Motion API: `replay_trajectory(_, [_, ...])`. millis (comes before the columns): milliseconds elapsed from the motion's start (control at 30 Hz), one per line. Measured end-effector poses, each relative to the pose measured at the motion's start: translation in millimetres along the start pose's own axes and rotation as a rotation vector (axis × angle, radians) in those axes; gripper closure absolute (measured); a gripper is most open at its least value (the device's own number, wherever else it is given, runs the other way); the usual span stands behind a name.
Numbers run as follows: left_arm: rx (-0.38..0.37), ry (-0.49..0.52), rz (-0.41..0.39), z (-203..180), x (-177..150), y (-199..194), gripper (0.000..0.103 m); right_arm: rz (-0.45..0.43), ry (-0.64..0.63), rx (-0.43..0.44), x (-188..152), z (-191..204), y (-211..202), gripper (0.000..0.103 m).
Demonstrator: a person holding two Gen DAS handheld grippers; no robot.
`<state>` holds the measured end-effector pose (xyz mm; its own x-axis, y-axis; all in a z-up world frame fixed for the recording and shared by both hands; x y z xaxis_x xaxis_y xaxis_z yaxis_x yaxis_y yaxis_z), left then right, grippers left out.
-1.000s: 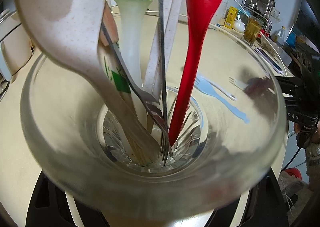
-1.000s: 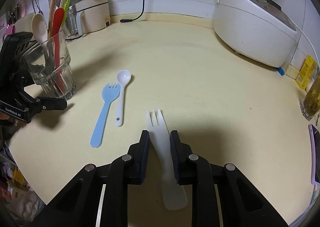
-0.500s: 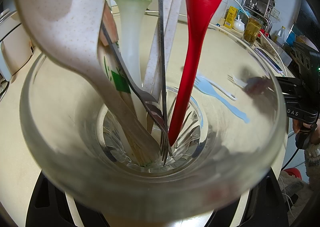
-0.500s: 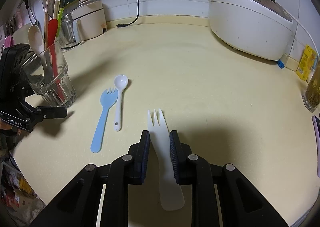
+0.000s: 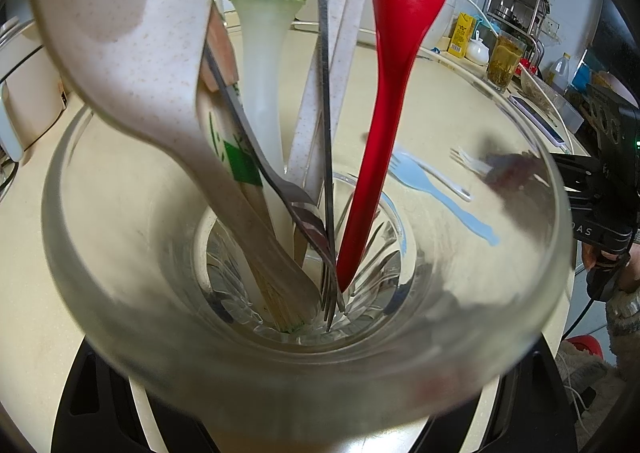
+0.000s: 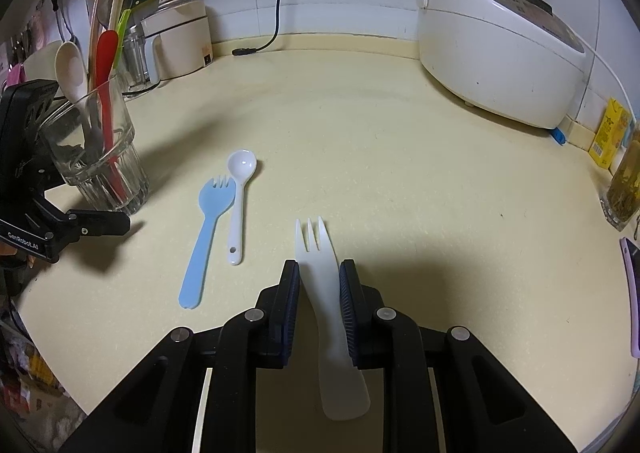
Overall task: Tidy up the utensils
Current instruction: 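Close the right tool on the white spork handle and lift it, then carry the white spork over the glass while the left tool holds the glass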
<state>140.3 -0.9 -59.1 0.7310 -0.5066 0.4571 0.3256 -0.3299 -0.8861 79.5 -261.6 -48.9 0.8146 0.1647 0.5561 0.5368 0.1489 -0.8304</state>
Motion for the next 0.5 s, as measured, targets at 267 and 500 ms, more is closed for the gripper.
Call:
replay_trajectory(267, [-0.003,-0.001,-0.001,0,-1,-1,0.015,-0.023,0.116,0.089,-2,-15,-3,0.082])
replay_trajectory(500, [-0.001,0.0,-0.001,1,-1,0,0.015,-0.131,0.215,0.208,10,-31,-29,0.082])
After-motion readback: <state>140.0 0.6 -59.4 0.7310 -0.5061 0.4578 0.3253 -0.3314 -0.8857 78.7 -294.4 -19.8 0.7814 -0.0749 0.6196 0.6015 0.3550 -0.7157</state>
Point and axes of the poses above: each gripper's, at about its wrist camera, not at the fingertips, and y roughly the way its jaws point, z to its left, x to its top, the point moved 2 cm from there along y, roughly the way its jaws point, and after that the axes turned 9 degrees about z, right-handed, at the moved point
